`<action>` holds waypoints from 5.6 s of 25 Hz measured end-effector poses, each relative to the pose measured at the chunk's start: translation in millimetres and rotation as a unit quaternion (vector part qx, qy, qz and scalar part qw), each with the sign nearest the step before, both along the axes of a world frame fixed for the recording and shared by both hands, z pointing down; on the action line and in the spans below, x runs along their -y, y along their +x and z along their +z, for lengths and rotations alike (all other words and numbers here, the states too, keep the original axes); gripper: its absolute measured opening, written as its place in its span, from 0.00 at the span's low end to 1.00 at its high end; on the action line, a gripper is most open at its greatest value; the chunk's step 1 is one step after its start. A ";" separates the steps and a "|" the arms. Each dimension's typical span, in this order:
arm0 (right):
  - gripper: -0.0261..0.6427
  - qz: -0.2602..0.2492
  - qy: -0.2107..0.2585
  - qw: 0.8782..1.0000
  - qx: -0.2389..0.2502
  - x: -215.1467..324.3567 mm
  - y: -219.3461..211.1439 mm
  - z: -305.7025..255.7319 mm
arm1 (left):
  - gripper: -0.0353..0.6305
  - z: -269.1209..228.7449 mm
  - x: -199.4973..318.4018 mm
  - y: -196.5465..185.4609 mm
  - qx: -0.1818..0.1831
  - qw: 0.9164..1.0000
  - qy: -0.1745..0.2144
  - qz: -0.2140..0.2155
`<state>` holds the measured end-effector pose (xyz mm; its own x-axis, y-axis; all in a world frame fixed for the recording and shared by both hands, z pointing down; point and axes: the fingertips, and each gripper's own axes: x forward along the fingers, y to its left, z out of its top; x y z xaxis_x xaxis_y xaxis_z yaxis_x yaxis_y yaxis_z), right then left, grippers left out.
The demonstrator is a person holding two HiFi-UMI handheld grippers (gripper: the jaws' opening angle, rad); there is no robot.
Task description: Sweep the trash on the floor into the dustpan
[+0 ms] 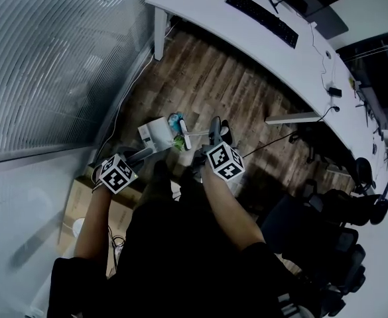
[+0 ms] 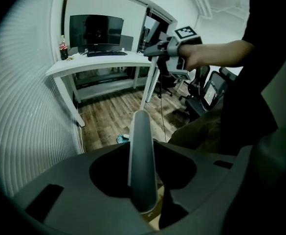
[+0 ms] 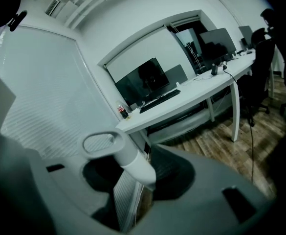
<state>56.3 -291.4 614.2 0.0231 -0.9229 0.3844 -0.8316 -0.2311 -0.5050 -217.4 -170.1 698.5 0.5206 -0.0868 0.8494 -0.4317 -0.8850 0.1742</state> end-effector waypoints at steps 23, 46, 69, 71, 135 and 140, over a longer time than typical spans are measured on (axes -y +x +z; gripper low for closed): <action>0.28 -0.187 0.018 0.981 0.051 17.7 -77.7 -9.8 | 0.22 5.1 9.5 -1.1 -0.016 0.996 -0.040 -0.073; 0.27 -0.131 0.058 0.987 0.075 30.1 27.2 -67.7 | 0.22 -0.9 8.8 -9.7 -0.025 0.995 -0.053 -0.083; 0.27 -0.163 0.086 0.983 0.018 22.2 37.7 -135.1 | 0.22 -0.7 6.3 -11.8 -0.017 0.996 -0.040 -0.073; 0.27 -0.169 0.092 0.981 0.010 17.0 38.7 -142.3 | 0.23 1.9 3.1 -14.4 -0.001 0.998 -0.026 -0.060; 0.17 -0.408 0.235 0.873 -0.126 -147.9 130.4 -179.2 | 0.05 -275.1 -112.4 116.3 -0.314 0.739 0.383 -0.457; 0.17 -0.372 0.254 0.881 -0.141 -183.6 145.4 -198.5 | 0.05 -286.1 -157.7 129.7 -0.331 0.736 0.402 -0.434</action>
<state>201.7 -107.8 415.7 -0.6330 -0.7741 -0.0067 -0.7665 0.6280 -0.1348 -87.7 -12.4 412.4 0.2497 -0.9657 -0.0717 -0.9506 -0.2586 0.1715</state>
